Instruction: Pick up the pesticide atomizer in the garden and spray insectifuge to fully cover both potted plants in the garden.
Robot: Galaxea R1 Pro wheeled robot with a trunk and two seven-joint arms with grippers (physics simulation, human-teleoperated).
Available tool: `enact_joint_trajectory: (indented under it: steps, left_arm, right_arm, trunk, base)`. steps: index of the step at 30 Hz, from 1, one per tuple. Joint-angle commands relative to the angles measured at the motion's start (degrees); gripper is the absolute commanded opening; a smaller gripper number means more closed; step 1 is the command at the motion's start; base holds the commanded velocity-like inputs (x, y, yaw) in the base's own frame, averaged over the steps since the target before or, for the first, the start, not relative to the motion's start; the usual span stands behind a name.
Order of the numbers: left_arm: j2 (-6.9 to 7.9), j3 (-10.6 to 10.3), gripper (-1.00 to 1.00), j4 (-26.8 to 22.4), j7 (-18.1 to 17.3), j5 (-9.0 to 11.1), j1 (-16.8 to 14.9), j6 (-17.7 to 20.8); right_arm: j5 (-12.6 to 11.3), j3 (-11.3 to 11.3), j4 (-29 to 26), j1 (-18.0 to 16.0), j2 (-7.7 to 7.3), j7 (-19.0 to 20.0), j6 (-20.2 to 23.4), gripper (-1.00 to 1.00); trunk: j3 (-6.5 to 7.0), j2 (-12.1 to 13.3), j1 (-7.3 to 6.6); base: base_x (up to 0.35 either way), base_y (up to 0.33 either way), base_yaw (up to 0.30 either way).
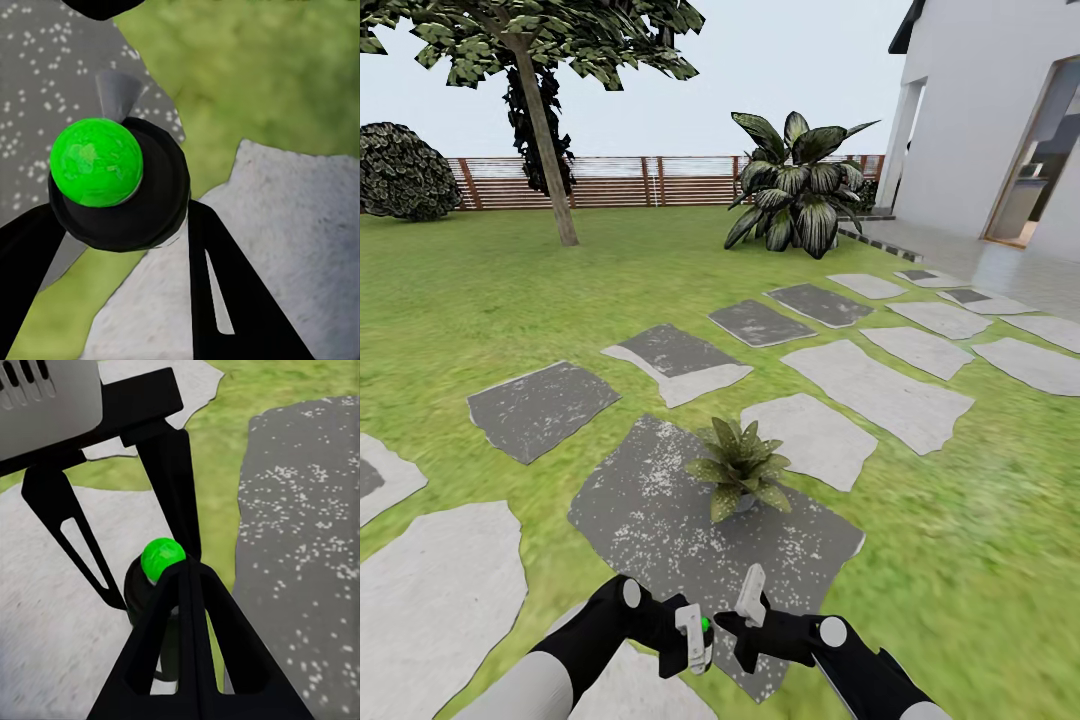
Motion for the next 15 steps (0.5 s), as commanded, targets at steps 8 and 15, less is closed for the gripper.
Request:
enact_joint_trajectory:
  steps: [8, 15]
  left_arm:
    - [-0.10, 0.0, -1.00, -0.2, -0.2, 1.2, 0.0, -0.1]
    - [-0.14, -0.1, -1.00, -0.3, -0.2, 1.7, 0.0, -0.1]
  right_arm:
    - [0.7, -0.1, 0.2, 0.0, -0.16, 0.0, -0.4, -1.00]
    - [0.7, -0.1, 0.2, 0.0, -0.18, 0.0, -0.4, -1.00]
  trunk:
    - [-0.05, 0.0, -0.01]
    - [-0.05, 0.0, -0.01]
  base:
    - [0.000, 0.000, 0.000]
    - [0.000, 0.000, 0.000]
